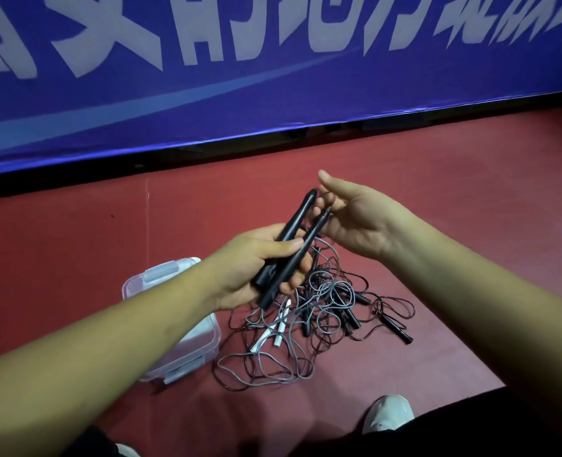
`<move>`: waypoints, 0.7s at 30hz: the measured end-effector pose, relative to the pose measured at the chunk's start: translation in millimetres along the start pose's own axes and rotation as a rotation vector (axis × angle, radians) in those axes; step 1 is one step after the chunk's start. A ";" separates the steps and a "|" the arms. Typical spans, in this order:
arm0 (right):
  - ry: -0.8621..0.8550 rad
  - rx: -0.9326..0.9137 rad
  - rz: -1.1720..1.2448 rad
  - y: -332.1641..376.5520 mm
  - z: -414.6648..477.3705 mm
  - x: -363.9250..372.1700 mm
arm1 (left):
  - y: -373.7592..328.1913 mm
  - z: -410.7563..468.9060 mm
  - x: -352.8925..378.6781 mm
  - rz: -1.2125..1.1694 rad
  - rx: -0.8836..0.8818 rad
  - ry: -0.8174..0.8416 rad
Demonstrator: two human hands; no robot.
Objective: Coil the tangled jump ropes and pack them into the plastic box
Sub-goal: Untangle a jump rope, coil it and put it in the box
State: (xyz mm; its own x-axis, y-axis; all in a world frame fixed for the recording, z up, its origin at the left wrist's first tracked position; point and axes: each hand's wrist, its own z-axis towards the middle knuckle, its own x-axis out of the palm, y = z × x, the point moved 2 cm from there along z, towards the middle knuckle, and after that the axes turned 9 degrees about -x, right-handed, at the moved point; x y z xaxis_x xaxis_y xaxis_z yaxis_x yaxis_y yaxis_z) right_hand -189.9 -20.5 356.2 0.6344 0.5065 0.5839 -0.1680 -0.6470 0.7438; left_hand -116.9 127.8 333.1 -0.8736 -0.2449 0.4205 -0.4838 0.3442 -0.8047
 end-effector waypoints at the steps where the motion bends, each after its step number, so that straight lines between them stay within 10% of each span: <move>1: 0.027 -0.016 -0.115 0.0 1.2 -4.4 | -0.9 0.2 -2.1 -0.011 0.004 0.000; 8: -0.137 -0.274 -0.928 3.9 5.0 -29.8 | -6.0 -3.0 -6.0 -0.081 -0.032 0.064; 21: 0.344 -0.522 -1.012 12.1 -16.2 0.7 | -4.7 -8.3 3.8 -0.230 -0.055 0.178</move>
State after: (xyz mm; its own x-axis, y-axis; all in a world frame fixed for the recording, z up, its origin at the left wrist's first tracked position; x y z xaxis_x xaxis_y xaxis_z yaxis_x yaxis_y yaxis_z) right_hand -203.7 -18.8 371.0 0.4334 0.8313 -0.3479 -0.0446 0.4054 0.9131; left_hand -118.4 132.7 341.9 -0.7336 -0.1615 0.6601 -0.6683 0.3478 -0.6576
